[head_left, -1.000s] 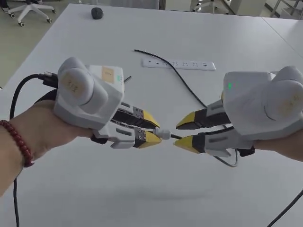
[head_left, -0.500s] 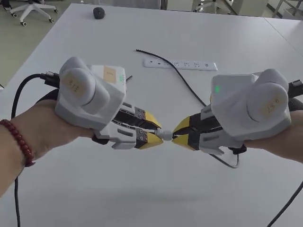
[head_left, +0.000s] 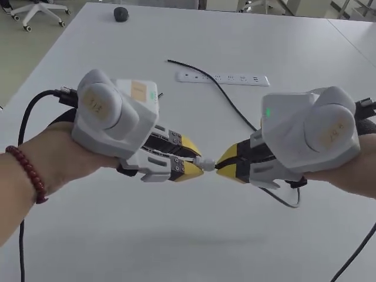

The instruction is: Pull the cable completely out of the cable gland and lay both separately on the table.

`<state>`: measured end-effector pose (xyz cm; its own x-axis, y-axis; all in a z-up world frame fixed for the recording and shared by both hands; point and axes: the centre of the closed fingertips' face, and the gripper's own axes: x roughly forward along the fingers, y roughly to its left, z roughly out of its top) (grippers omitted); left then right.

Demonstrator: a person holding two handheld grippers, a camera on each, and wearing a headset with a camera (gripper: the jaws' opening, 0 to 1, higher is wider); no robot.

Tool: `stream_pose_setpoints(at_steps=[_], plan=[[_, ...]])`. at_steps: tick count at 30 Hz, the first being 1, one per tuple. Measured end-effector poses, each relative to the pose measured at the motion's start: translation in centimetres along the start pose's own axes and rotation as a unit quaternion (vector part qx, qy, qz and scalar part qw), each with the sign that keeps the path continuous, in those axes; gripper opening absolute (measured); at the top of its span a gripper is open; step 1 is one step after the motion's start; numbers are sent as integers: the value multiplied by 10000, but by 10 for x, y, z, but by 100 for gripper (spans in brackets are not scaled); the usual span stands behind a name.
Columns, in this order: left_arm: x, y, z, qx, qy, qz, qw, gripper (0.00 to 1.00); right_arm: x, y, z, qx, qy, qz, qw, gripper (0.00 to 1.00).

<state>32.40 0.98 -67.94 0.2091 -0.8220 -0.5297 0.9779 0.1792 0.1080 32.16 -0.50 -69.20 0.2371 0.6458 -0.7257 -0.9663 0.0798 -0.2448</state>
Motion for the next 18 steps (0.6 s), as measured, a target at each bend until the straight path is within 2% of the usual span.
stream_pose_setpoints(at_steps=[7, 18], plan=[[-2, 6, -2, -55, -25, 24, 10000, 16, -8, -4, -20, 155, 116, -110, 9998, 0], [-7, 6, -6, -26, -6, 3, 10000, 16, -15, 2, -72, 467, 568, -141, 9972, 0]])
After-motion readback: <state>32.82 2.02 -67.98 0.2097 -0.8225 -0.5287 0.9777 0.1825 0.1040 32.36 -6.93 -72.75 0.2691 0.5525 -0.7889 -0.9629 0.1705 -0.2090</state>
